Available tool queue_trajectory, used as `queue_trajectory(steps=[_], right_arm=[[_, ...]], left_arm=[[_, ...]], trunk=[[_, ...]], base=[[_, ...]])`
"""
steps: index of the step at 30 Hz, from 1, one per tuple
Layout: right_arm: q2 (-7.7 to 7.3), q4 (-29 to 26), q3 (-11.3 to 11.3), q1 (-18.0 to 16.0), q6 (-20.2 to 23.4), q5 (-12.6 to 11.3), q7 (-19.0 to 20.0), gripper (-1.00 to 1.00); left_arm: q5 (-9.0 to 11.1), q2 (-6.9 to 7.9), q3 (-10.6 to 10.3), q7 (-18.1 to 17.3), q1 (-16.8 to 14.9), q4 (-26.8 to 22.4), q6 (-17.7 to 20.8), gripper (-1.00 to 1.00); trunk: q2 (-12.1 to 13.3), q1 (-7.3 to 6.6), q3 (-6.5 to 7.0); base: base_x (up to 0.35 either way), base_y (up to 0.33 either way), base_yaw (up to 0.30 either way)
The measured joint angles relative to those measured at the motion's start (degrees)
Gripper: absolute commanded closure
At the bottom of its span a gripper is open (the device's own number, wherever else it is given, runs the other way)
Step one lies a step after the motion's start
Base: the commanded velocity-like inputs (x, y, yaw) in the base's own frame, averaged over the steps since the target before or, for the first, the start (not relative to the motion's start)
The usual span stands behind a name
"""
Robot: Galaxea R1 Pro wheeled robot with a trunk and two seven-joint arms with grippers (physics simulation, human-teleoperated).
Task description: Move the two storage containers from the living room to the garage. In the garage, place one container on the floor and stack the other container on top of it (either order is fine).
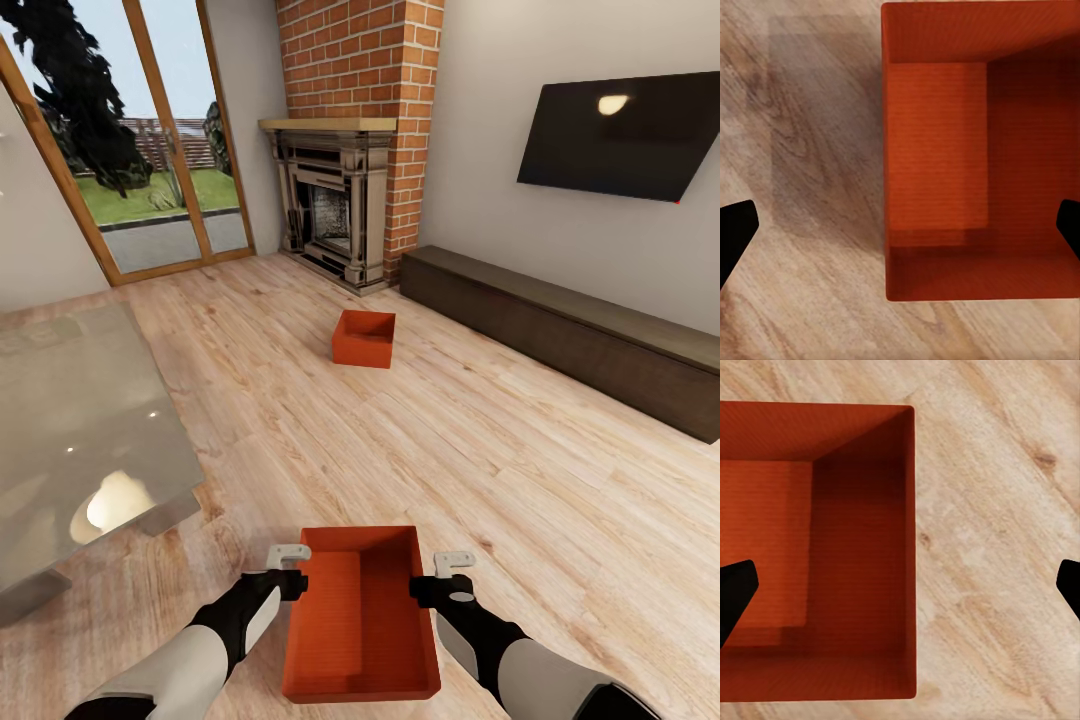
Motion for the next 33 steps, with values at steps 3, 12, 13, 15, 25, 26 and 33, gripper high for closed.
queue_trajectory(steps=[3, 12, 13, 15, 25, 26, 33], right_arm=[[-0.03, 0.0, 0.0, 0.0, 0.0, 0.0, 0.0, -1.0], [-0.03, 0.0, 0.0, 0.0, 0.0, 0.0, 0.1, -1.0], [-0.03, 0.0, 0.0, 0.0, 0.0, 0.0, 0.1, -1.0], [-0.03, 0.0, 0.0, 0.0, 0.0, 0.0, 0.1, -1.0], [-0.03, 0.0, 0.0, 0.0, 0.0, 0.0, 0.2, -1.0], [-0.03, 0.0, 0.0, 0.0, 0.0, 0.0, 0.2, -1.0], [-0.1, 0.0, 0.0, 0.0, 0.0, 0.0, 0.1, -1.0]], left_arm=[[0.0, 0.0, 0.0, 0.0, 0.0, 0.0, 0.0, -1.0], [0.0, 0.0, 0.1, 0.0, 0.0, -0.1, 0.0, -1.0], [0.0, 0.0, 0.1, 0.0, 0.0, -0.1, 0.0, -1.0], [0.1, 0.0, 0.1, 0.0, 0.0, -0.1, 0.0, -1.0], [0.1, 0.0, -0.1, 0.0, 0.0, -0.1, 0.0, -1.0], [0.1, 0.0, -0.1, 0.0, 0.0, -0.1, 0.0, -1.0], [0.0, 0.0, -0.2, 0.0, 0.0, -0.1, 0.0, -1.0]], trunk=[[0.0, 0.0, 0.0], [0.0, 0.0, 0.0], [0.0, 0.0, 0.0], [0.0, 0.0, 0.0], [0.0, 0.0, 0.0], [0.0, 0.0, 0.0], [0.0, 0.0, 0.0]], base=[[0.0, 0.0, 0.0], [0.0, 0.0, 0.0], [0.0, 0.0, 0.0], [0.0, 0.0, 0.0], [0.0, 0.0, 0.0], [0.0, 0.0, 0.0], [0.0, 0.0, 0.0]])
